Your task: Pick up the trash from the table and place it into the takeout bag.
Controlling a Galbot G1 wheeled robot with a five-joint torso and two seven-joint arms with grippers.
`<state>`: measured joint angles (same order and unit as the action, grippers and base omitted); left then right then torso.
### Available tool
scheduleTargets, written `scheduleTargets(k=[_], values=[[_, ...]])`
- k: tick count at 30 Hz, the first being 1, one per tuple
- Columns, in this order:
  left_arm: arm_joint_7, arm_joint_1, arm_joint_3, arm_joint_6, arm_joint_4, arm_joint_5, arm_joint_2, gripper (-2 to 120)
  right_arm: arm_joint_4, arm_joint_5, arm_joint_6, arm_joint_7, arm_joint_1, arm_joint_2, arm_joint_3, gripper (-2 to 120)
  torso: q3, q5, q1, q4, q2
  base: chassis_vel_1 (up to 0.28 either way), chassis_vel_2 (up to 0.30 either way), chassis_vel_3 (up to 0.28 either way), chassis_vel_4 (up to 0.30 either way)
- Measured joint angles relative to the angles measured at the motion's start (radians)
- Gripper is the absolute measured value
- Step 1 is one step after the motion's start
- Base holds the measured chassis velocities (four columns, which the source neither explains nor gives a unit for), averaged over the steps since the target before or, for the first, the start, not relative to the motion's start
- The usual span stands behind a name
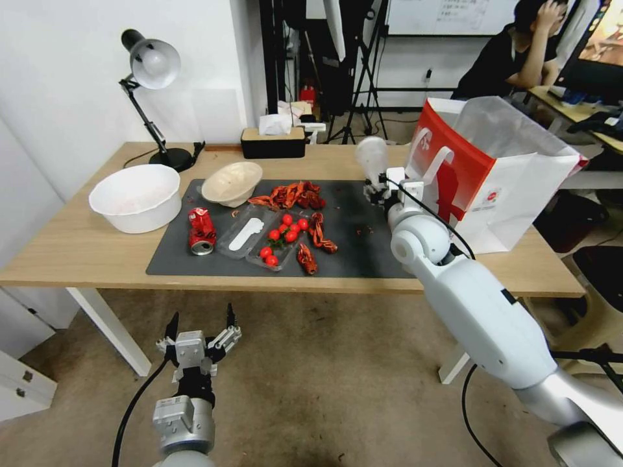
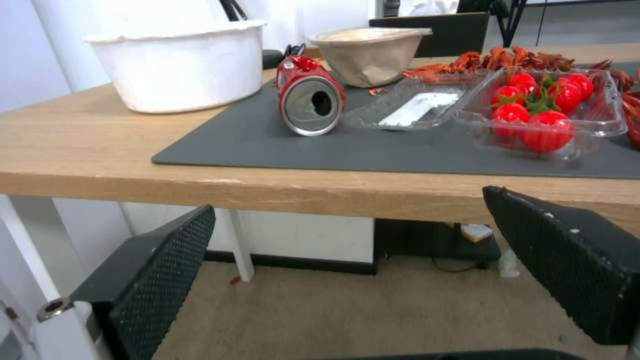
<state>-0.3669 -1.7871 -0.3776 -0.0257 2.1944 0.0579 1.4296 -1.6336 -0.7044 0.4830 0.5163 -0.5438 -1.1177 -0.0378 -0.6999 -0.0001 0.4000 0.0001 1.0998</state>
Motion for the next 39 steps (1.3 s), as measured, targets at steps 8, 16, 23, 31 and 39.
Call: scheduleTargets(k=[8,16,23,31,39], values=[[-0.001,-0.015,-0.009,-0.001,0.009,-0.008,0.011,100,-0.342,0.024,-0.006,-0.034,-0.153,0.099,0.101,53,0.000,0.0003,0.000,-0.0001,0.000,0.000,0.000,0.000,0.000],[-0.002,-0.011,-0.006,-0.002,0.009,-0.009,0.016,100,-0.498,0.000,-0.039,0.015,-0.169,0.181,0.237,53,0.000,0.0003,0.000,-0.0001,0.000,0.000,0.000,0.000,0.000],[-0.003,-0.018,-0.005,-0.002,0.014,-0.009,0.014,100,-0.462,-0.017,-0.021,0.091,-0.154,0.230,0.356,53,0.000,0.0004,0.000,-0.0001,0.000,0.000,0.000,0.000,0.000],[-0.006,-0.021,-0.008,-0.002,0.022,-0.009,0.006,100,-0.366,-0.048,0.001,0.104,-0.177,0.266,0.442,53,0.000,0.0003,0.000,-0.0002,0.000,0.000,0.000,0.000,0.000],[-0.011,-0.017,0.001,-0.001,0.020,-0.009,0.005,100,-0.320,-0.058,0.004,0.085,-0.174,0.276,0.444,70,0.000,0.0002,0.000,-0.0001,0.000,0.000,0.000,0.000,0.000]])
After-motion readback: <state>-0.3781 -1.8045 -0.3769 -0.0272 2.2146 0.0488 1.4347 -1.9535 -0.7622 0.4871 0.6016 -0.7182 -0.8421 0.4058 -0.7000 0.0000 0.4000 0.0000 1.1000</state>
